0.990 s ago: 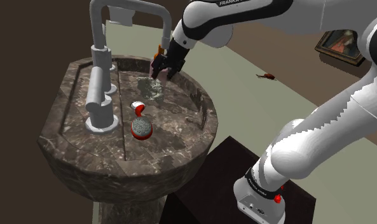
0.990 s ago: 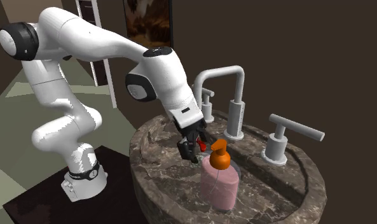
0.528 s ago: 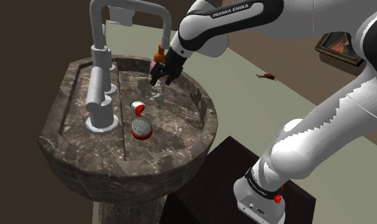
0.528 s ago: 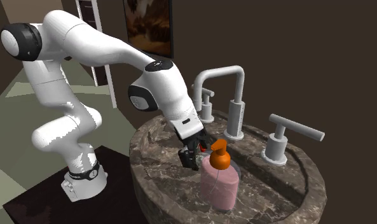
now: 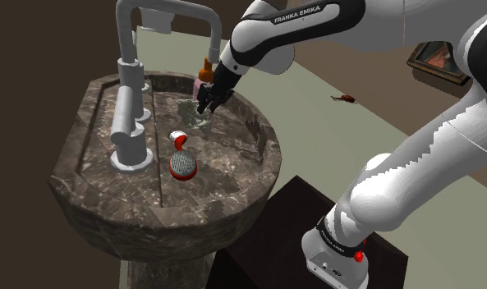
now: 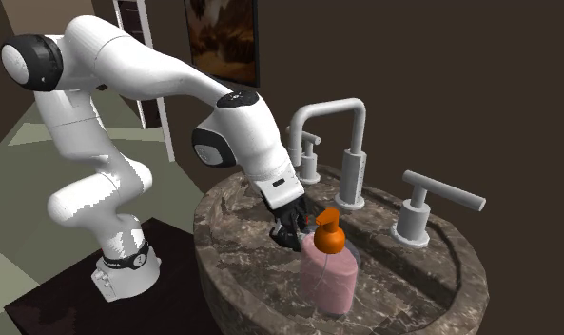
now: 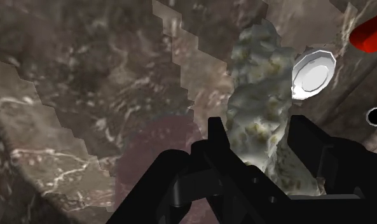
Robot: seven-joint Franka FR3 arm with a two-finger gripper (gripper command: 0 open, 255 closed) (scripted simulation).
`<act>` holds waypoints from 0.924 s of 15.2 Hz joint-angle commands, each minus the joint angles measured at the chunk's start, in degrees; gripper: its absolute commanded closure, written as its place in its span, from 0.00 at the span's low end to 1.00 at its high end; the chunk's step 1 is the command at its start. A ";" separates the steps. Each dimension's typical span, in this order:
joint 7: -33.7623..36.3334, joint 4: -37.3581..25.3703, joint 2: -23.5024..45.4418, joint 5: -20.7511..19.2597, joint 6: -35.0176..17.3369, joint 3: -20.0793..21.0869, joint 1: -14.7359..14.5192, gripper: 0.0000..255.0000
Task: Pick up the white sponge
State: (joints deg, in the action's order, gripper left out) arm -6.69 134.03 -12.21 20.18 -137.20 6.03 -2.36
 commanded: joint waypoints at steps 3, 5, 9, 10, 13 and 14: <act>0.36 -0.28 -0.34 -0.21 0.66 0.06 0.02 1.00; 0.87 -1.23 -0.96 -0.62 2.20 0.03 0.15 1.00; 1.84 -3.28 -2.05 -1.36 5.26 -0.05 0.39 1.00; 2.07 -3.82 -2.29 -1.53 6.02 -0.07 0.44 1.00; 2.74 -5.52 -2.92 -2.02 8.30 -0.14 0.59 1.00; 2.95 -6.10 -3.11 -2.18 9.06 -0.18 0.63 1.00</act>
State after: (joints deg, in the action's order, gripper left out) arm -3.85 128.71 -14.89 18.00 -128.51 5.69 -1.60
